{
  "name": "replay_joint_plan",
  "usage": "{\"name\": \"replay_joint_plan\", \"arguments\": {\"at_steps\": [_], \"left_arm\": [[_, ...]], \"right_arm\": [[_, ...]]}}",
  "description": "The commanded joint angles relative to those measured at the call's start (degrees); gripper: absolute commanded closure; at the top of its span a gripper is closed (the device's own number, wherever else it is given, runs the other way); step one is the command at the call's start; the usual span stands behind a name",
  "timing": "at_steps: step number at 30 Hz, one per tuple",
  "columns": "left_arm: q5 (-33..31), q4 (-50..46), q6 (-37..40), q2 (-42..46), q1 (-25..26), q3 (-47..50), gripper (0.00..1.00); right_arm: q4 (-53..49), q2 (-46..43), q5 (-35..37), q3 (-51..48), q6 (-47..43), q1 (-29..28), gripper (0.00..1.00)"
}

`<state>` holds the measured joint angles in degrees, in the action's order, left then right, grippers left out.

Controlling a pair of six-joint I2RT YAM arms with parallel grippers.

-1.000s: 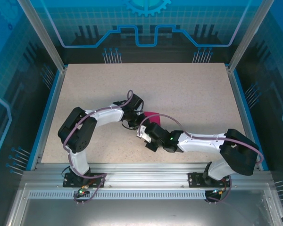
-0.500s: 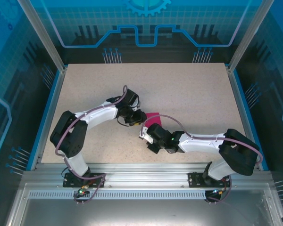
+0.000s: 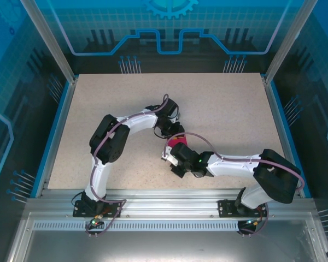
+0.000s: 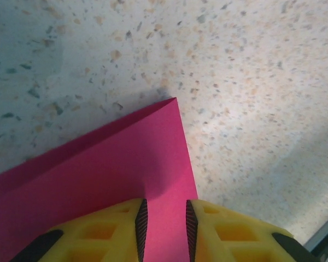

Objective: Fold a paper plane with a square sheet of paper (fold left side to right side)
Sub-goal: Third fold the triangle at the center of the table.

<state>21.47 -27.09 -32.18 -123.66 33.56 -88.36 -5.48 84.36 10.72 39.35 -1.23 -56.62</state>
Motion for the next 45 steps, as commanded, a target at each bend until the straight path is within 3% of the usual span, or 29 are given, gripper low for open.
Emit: {"name": "replay_joint_plan", "arguments": {"at_steps": [1,9,25,45], "left_arm": [[0.5,-3.14,2.0,-2.06,0.45,-1.91,0.71],[-0.58,-3.56,3.07,-4.03,0.65,-0.82,0.74],[-0.74,-3.76,4.06,-3.97,1.39,-0.68,0.77],[-1.25,-4.1,4.29,-4.07,1.94,-0.76,0.78]], "right_arm": [[0.04,0.55,-2.28,0.37,1.23,1.45,1.0],[-2.46,-0.64,-13.5,1.25,2.76,7.44,1.0],[-2.67,3.27,-36.97,2.49,10.81,26.93,1.0],[-5.94,10.91,-33.35,6.22,14.81,32.45,1.0]]}}
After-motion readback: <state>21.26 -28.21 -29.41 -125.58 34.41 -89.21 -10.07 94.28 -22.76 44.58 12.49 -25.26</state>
